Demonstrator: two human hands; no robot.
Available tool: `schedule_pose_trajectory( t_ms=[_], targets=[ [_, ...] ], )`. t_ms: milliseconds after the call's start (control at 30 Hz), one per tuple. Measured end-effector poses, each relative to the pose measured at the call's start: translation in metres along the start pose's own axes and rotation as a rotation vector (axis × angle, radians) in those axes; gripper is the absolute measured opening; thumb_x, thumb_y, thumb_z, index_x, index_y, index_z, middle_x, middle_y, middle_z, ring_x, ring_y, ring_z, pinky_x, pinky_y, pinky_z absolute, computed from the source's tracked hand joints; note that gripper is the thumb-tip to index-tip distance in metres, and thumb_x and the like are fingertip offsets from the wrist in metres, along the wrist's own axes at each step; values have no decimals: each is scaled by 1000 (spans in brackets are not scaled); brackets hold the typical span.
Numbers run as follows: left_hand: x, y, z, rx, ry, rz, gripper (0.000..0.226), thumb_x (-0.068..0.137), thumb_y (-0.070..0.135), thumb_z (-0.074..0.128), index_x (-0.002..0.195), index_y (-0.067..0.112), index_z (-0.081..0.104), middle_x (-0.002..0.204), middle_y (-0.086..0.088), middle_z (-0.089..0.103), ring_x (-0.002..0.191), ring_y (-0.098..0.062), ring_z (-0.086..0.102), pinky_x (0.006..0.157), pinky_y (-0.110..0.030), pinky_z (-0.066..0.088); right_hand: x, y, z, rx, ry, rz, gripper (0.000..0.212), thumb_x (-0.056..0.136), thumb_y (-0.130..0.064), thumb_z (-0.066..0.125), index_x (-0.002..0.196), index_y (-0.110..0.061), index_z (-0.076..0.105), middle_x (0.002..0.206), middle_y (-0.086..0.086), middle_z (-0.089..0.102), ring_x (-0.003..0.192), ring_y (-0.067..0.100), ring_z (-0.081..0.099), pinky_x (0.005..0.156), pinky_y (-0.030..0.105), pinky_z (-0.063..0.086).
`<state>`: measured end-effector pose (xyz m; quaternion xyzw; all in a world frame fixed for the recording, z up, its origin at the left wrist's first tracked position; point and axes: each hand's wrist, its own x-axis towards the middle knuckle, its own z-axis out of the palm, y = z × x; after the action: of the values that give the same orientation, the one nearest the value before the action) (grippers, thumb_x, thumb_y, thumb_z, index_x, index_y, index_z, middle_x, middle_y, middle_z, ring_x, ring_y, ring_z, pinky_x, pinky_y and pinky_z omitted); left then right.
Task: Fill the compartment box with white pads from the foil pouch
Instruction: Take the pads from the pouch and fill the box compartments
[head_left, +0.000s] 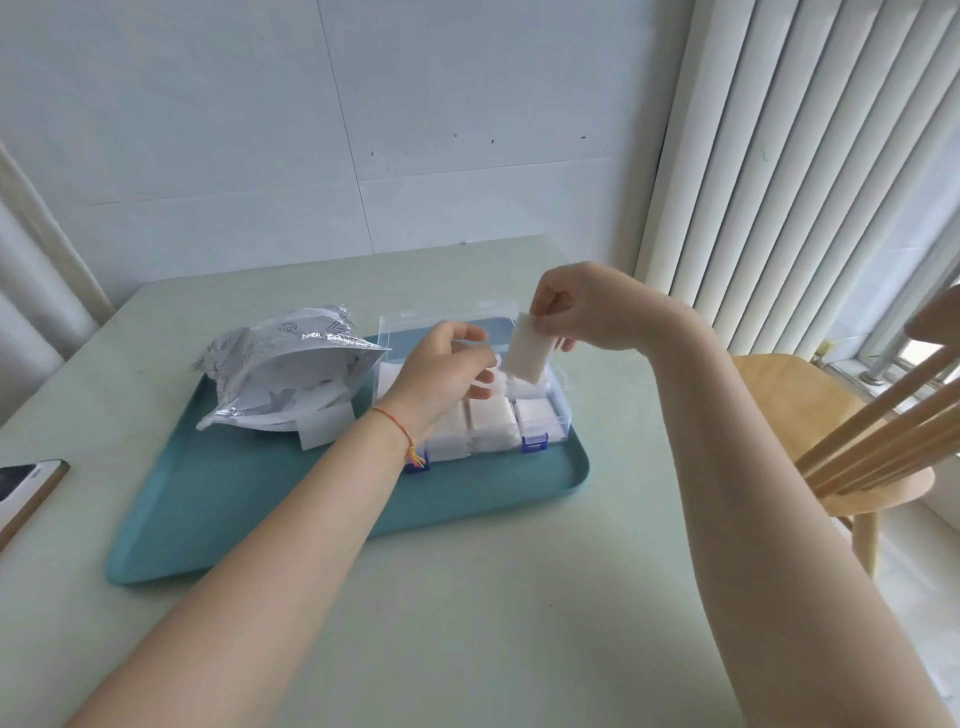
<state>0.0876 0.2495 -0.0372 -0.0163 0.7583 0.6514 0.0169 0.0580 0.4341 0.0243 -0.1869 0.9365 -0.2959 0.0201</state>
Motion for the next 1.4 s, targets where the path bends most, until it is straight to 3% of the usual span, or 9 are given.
schedule_pose_trajectory(
  t_ms=[167,333,433,833,933,1067,1200,1333,1400],
  targets=[
    [0,-9,6,301,22,118,18,88,5,51,81,16,65,75,-3,68,68,-20,65,72,-32,56,4,0,10,-150,-223,22,12,87,-9,63,85,-19,69,53,-12,64,46,1,58,50,17,44],
    [-4,-11,12,634,20,204,15,87,14,55,86,12,69,81,0,70,85,-24,65,82,-34,53,8,2,16,-212,-220,53,11,85,-12,67,87,-21,73,71,-1,69,60,11,61,57,22,41],
    [-6,-12,14,712,34,231,17,89,15,54,89,10,70,86,-1,70,89,-22,62,80,-30,49,9,2,20,-249,-246,81,15,84,-12,68,83,-26,73,79,4,73,61,11,63,63,23,44],
    [-13,-16,18,874,-7,347,19,90,22,51,92,22,70,87,6,65,87,-20,59,75,-29,44,10,-4,39,-379,-237,149,16,83,-11,66,90,-20,77,38,3,55,52,23,58,71,30,55],
    [-12,-17,19,951,-36,375,23,92,29,49,96,29,71,92,3,62,89,-21,58,73,-26,37,11,-9,47,-520,-241,150,20,84,-8,60,96,-12,75,25,-3,41,51,20,51,56,25,46],
    [-11,-18,23,1109,-151,353,36,97,28,37,104,24,73,108,-4,57,101,-27,56,77,-28,38,7,-13,54,-606,-209,141,26,85,-4,53,100,-12,72,59,0,50,52,15,46,46,23,33],
    [-11,-18,28,1187,-172,322,28,99,23,31,89,7,53,113,-13,55,105,-31,51,81,-33,38,4,-12,48,-587,-52,129,21,83,-2,49,66,-13,53,61,2,46,65,27,51,47,23,30],
    [-12,-15,20,1139,-240,275,36,101,25,32,98,2,59,118,-14,53,108,-29,49,94,-37,40,7,-23,42,-425,138,44,26,90,-11,51,95,-25,73,96,-1,66,88,25,62,66,27,45],
    [-15,-13,5,1023,-235,311,38,97,26,33,82,4,61,106,-14,57,101,-28,51,91,-39,42,12,-36,49,-341,158,-18,27,90,-14,51,99,-25,74,102,-2,70,92,24,63,75,31,52]
  ],
)
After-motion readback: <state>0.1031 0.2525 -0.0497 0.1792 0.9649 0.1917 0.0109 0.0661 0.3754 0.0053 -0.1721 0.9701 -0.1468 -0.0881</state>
